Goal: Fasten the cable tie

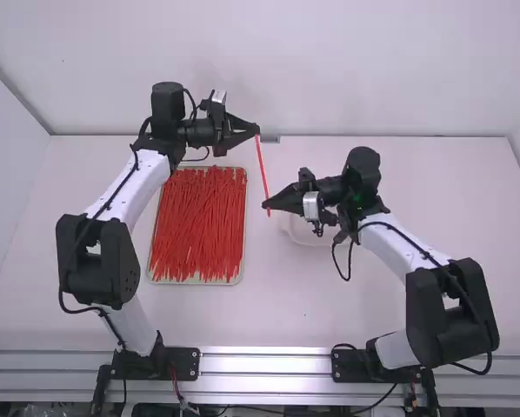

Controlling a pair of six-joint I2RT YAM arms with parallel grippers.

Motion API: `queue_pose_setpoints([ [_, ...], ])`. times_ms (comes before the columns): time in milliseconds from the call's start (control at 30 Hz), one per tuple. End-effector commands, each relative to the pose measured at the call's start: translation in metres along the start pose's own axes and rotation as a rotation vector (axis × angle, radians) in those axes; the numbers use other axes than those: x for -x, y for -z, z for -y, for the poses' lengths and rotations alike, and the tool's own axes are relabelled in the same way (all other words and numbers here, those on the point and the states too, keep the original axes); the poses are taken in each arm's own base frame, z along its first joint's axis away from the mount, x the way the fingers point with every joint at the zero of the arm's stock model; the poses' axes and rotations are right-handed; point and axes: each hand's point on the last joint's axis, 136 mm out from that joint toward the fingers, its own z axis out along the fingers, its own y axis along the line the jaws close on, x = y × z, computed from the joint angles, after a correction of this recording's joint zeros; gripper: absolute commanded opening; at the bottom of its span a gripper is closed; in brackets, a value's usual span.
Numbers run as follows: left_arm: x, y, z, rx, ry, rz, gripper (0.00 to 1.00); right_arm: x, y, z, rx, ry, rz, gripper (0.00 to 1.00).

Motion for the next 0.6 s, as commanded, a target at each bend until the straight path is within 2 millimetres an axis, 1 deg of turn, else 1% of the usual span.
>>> queue_pose_setpoints([
  [0,0.004,0.003,0.008,-0.012,-0.049,0.003,0.02,-0.002,0.000,-0.007,0.013,-0.074,0.013,0.00],
  [133,0.002,0.001,0.008,-0.012,-0.055,-0.004,0.02,-0.006,0.000,-0.012,0.012,-0.163,0.011,0.00],
  [233,0.001,0.001,0.008,-0.012,-0.075,-0.004,0.02,-0.008,0.000,-0.014,0.013,-0.157,0.012,0.00],
  [367,0.001,0.001,0.008,-0.012,-0.123,-0.004,0.02,-0.004,0.000,-0.009,0.013,-0.181,0.011,0.00],
  [567,0.008,0.003,0.017,-0.034,-0.336,0.019,0.02,0.007,0.000,0.007,-0.005,-0.309,0.001,0.00],
])
